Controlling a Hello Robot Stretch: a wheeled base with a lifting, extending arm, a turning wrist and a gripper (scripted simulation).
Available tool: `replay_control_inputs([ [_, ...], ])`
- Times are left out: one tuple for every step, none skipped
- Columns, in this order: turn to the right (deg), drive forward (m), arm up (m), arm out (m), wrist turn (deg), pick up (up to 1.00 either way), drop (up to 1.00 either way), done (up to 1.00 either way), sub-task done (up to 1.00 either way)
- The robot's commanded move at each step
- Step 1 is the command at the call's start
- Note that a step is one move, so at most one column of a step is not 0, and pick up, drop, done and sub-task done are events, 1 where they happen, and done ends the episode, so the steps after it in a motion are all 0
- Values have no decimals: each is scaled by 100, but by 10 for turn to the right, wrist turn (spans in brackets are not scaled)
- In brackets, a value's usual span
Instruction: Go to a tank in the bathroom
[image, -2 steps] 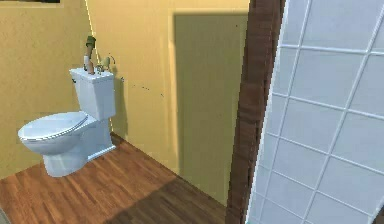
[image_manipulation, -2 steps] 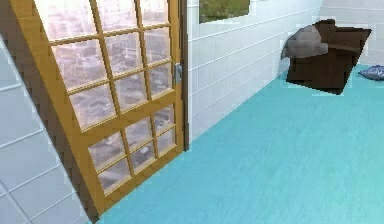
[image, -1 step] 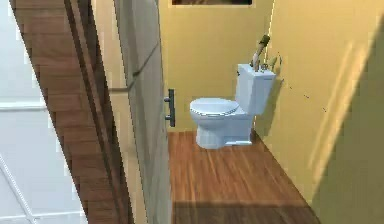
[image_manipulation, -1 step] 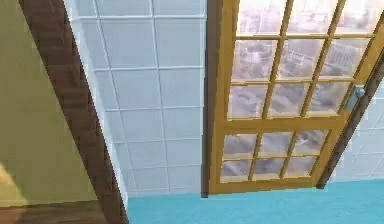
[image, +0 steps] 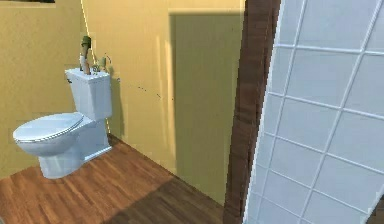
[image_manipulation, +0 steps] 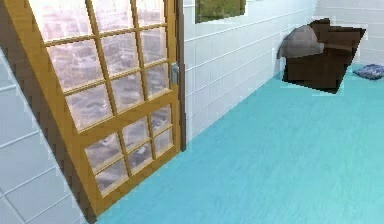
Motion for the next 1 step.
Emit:
replay_control_inputs([
  [450,0,0,0,0,0,0,0,0],
])
